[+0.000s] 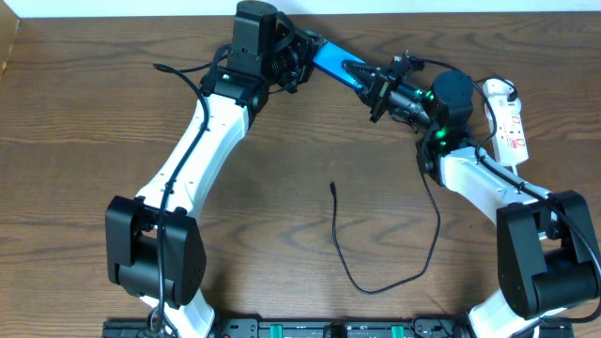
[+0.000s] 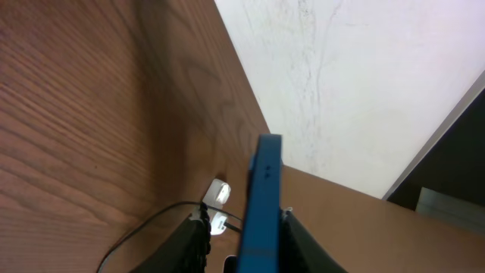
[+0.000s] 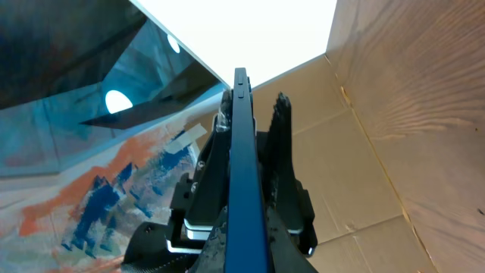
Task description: Plug charger to phone and switch on socket
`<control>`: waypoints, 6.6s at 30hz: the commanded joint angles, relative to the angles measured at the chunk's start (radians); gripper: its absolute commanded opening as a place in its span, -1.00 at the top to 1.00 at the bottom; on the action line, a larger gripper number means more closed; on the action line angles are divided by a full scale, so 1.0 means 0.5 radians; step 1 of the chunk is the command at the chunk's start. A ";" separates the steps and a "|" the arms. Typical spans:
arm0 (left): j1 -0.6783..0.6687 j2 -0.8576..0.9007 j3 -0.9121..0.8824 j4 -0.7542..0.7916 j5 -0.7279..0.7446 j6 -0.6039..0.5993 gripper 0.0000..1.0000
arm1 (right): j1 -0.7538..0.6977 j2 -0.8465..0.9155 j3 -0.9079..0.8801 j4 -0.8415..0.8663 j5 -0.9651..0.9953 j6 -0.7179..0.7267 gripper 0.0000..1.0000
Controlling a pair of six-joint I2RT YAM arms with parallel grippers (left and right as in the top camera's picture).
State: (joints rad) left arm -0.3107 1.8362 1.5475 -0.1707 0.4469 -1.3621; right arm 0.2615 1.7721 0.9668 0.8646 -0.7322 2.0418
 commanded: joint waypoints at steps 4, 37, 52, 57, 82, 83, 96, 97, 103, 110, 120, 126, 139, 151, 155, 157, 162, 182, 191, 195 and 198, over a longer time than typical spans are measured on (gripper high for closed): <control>-0.001 -0.037 0.010 0.010 0.009 0.014 0.53 | 0.005 -0.006 0.032 0.030 -0.047 0.018 0.97; 0.208 -0.037 0.010 -0.007 0.114 0.017 0.85 | -0.029 -0.006 0.031 0.028 -0.121 -0.258 -0.99; 0.719 -0.037 0.010 -0.204 1.402 1.015 0.85 | -0.092 -0.006 0.031 -0.449 -0.194 -1.775 -0.98; 0.800 -0.037 0.010 -0.211 1.748 1.364 0.85 | -0.124 -0.006 0.034 -0.452 -0.207 -1.843 -0.99; 1.027 -0.037 0.009 -0.211 1.912 1.482 0.85 | 0.401 0.030 0.970 -3.148 1.321 -3.079 -0.99; 1.027 -0.037 0.009 -0.211 1.912 1.482 0.85 | 0.452 0.046 0.955 -3.187 1.398 -3.067 -0.99; 1.027 -0.037 -0.013 -0.211 1.911 1.482 0.85 | 0.858 0.316 0.810 -3.402 1.444 -2.796 -0.98; 1.027 -0.037 -0.013 -0.211 1.911 1.482 0.85 | 0.871 0.320 0.810 -3.412 1.444 -2.792 -0.98; 1.027 -0.037 -0.013 -0.211 1.911 1.482 0.85 | 0.923 0.378 0.797 -3.452 1.444 -2.679 -0.83; 1.027 -0.037 -0.013 -0.212 1.911 1.482 0.85 | 0.947 0.465 0.741 -3.421 1.444 -2.655 -0.81; 1.027 -0.037 -0.013 -0.212 1.911 1.482 0.85 | 0.941 0.479 0.741 -3.397 1.431 -2.650 -0.04; 1.027 -0.037 -0.013 -0.212 1.912 1.482 0.85 | 0.941 0.484 0.741 -3.393 1.431 -2.650 0.18; 1.027 -0.037 -0.013 -0.212 1.911 1.482 0.85 | 0.941 0.485 0.741 -3.365 1.453 -2.649 0.37; 1.027 -0.037 -0.013 -0.212 1.911 1.482 0.85 | 0.941 0.485 0.741 -3.360 1.460 -2.650 0.79; 1.027 -0.037 -0.013 -0.212 1.911 1.482 0.85 | 0.940 0.485 0.741 -3.360 1.460 -2.649 0.94; 1.027 -0.037 -0.013 -0.212 1.911 1.482 0.85 | 0.930 0.485 0.741 -3.360 1.459 -2.649 0.98; 1.027 -0.037 -0.013 -0.211 1.910 1.483 0.85 | 0.901 0.484 0.742 -3.342 1.449 -2.647 0.98; 1.027 -0.037 -0.013 -0.092 1.778 1.480 0.85 | 0.287 0.484 0.761 -2.029 -0.805 -3.400 0.98; 1.027 -0.037 -0.012 0.021 1.814 1.472 0.85 | 0.332 0.484 0.761 -1.515 -1.332 -3.469 0.98; 1.027 -0.037 -0.012 0.105 1.814 1.428 0.85 | 0.352 0.484 0.761 -1.489 -1.334 -3.465 0.98; 1.027 -0.037 -0.012 0.251 1.814 1.296 0.85 | 0.352 0.484 0.761 -1.466 -1.366 -3.464 0.98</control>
State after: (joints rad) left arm 0.2005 1.8362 1.5436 -0.1020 1.3151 -0.6418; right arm 0.4351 2.0079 1.3403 0.1184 -1.3518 0.3309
